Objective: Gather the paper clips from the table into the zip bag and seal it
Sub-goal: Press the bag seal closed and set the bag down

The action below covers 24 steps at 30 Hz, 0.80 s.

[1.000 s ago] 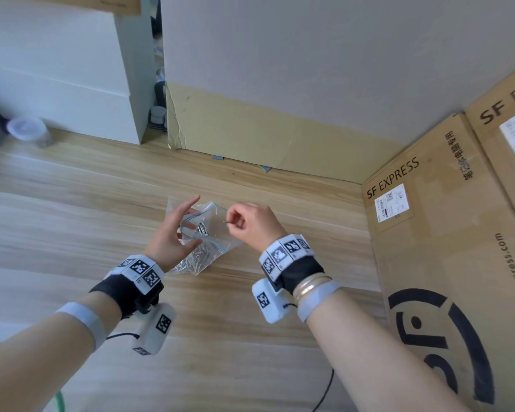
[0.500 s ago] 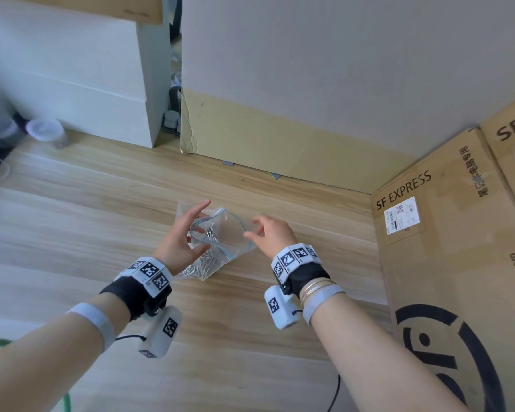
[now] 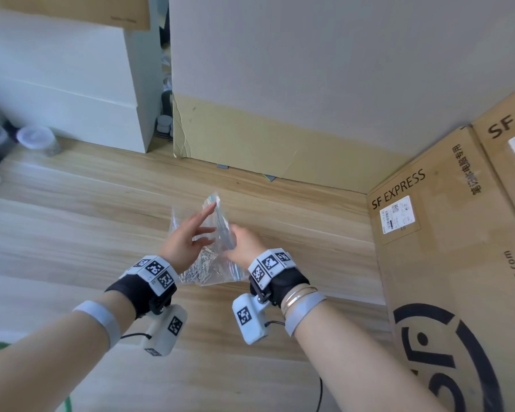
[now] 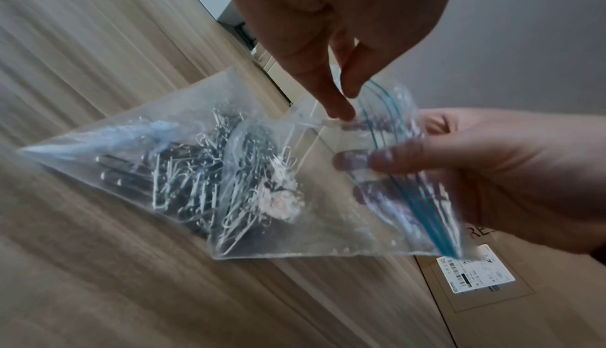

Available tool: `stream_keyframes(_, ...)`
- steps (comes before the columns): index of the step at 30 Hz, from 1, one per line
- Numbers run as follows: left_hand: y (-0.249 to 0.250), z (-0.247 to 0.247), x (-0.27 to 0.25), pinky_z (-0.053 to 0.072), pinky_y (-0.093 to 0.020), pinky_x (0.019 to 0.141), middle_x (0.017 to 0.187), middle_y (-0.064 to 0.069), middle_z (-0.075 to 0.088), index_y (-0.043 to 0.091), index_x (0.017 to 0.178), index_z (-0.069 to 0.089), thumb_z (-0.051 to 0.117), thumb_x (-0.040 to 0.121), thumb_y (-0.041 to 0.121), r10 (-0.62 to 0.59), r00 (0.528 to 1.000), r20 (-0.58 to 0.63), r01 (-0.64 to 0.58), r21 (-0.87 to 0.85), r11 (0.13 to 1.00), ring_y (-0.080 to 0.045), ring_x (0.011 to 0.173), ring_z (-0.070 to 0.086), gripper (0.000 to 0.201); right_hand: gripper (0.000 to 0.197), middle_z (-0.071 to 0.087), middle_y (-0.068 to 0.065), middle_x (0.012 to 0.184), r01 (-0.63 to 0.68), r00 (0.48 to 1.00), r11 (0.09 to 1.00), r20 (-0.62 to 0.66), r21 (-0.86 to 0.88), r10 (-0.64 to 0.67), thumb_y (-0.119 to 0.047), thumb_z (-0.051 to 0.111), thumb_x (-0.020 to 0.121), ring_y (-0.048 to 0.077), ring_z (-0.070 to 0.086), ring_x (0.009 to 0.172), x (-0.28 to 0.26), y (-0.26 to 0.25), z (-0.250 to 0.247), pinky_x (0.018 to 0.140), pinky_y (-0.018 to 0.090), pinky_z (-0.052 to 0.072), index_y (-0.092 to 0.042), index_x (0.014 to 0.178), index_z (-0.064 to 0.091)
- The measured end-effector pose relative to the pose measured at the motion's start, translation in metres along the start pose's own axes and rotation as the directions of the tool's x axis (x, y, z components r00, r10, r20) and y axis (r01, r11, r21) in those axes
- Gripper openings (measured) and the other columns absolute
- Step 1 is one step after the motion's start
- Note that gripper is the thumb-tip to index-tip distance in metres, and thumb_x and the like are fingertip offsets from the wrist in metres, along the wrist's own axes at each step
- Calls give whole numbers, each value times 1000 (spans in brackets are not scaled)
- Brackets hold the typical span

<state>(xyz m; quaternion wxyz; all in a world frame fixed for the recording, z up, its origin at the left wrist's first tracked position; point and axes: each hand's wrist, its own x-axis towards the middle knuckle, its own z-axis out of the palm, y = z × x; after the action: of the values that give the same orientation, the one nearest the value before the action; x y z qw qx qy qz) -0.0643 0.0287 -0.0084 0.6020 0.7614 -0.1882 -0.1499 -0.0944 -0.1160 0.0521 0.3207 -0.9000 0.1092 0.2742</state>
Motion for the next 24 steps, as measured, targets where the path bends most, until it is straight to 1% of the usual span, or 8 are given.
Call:
stream_keyframes(3, 9, -6, 11, 45, -27, 93, 135, -8, 39, 32, 139, 23, 51, 84, -7, 4, 989, -147, 20, 161, 987, -15, 110, 48, 73, 51, 63, 8, 119, 16, 998, 1000, -59, 18, -15, 1, 54, 84, 25, 62, 101, -2, 4, -3, 88, 40, 52, -18, 130, 44)
stream_keyframes(6, 17, -13, 23, 38, -30, 99, 136, -6, 40, 23, 143, 20, 56, 86, 6, -4, 981, -192, 41, 193, 980, -14, 115, 42, 69, 54, 69, -4, 106, 43, 999, 999, -15, 9, -43, 0, 53, 85, 15, 63, 96, -13, 7, -26, 77, 29, 51, -26, 131, 45)
stream_keyframes(10, 30, -13, 28, 47, -33, 89, 98, -4, 65, 5, 113, 57, 58, 85, 18, -18, 993, -118, 49, 269, 962, -13, 93, 58, 31, 46, 72, -7, 97, 74, 993, 997, 99, -37, -70, 1, 53, 84, 8, 64, 88, -28, 16, -65, 65, 26, 49, -30, 119, 53)
stream_keyframes(13, 36, -7, 25, 49, -17, 68, 74, 11, 65, 15, 75, 60, 63, 81, 22, 6, 999, -52, 8, 255, 967, 1, 70, 63, 10, 47, 71, -7, 101, 40, 993, 990, 119, -134, -24, -1, 53, 85, 5, 61, 78, -33, 26, -88, 65, 25, 47, -28, 124, 49)
stream_keyframes(15, 38, 1, 24, 45, -5, 58, 65, 23, 61, 26, 62, 52, 67, 77, 19, 27, 1000, -12, -23, 244, 970, 11, 63, 60, 22, 45, 70, -4, 106, 0, 996, 979, 88, -206, 18, -1, 51, 85, 9, 60, 84, -33, 33, -98, 74, 28, 48, -26, 122, 50)
stream_keyframes(19, 38, 16, 22, 42, -2, 53, 54, 28, 61, 33, 54, 47, 69, 76, 15, 86, 996, 8, -85, 248, 965, 17, 61, 57, 36, 39, 58, 2, 127, -15, 1000, 925, 11, -380, 21, -13, 61, 81, 20, 54, 112, -32, 36, -104, 93, 30, 44, -26, 118, 55)
stream_keyframes(21, 38, 17, 22, 42, -4, 53, 64, 16, 67, 29, 54, 50, 70, 75, 16, 111, 994, -4, -106, 246, 964, 17, 60, 57, 32, 47, 58, -2, 127, 48, 999, 943, 18, -329, -45, -27, 71, 75, 13, 54, 115, -34, 29, -100, 96, 24, 40, -25, 120, 55)
stream_keyframes(24, 37, 16, 22, 38, -2, 51, 49, 30, 57, 24, 58, 55, 71, 72, 14, 134, 991, -6, -129, 234, 964, 17, 56, 55, 24, 46, 64, -5, 120, 132, 987, 968, -58, -211, -148, -39, 72, 73, 9, 57, 109, -35, 14, -88, 94, 22, 40, -24, 115, 60)
